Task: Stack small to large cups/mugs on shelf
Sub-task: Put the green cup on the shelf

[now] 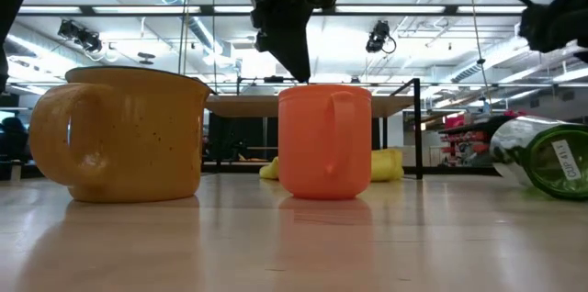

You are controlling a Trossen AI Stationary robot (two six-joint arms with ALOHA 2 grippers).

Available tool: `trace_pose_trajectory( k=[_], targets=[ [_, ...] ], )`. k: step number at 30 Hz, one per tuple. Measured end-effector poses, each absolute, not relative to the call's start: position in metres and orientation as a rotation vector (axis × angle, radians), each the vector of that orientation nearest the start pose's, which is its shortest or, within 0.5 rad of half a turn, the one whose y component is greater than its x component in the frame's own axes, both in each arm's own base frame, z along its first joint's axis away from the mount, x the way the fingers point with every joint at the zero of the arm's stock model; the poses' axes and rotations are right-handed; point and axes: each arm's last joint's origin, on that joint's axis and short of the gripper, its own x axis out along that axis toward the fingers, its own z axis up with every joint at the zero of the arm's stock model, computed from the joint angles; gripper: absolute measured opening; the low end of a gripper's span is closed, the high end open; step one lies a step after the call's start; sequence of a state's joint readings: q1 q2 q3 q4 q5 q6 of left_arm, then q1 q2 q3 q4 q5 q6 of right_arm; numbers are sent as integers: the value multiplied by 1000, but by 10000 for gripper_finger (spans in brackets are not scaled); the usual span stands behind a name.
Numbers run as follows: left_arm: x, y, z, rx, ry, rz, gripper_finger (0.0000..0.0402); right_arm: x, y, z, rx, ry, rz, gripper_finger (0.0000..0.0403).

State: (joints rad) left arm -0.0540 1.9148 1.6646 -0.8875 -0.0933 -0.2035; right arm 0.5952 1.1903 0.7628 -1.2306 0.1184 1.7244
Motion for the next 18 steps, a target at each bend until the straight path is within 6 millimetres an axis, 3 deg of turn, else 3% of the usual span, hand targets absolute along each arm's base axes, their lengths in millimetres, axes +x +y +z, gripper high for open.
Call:
trace_pose_trajectory(
  k=[7, 18],
  targets=[
    [404, -19, 263, -103, 1096, 148, 65, 146, 91, 190, 708, 1337, -1070, 2],
    [405, -19, 264, -97, 1082, 142, 67, 161, 68, 185, 666, 1354, -1105, 2]
  ],
)
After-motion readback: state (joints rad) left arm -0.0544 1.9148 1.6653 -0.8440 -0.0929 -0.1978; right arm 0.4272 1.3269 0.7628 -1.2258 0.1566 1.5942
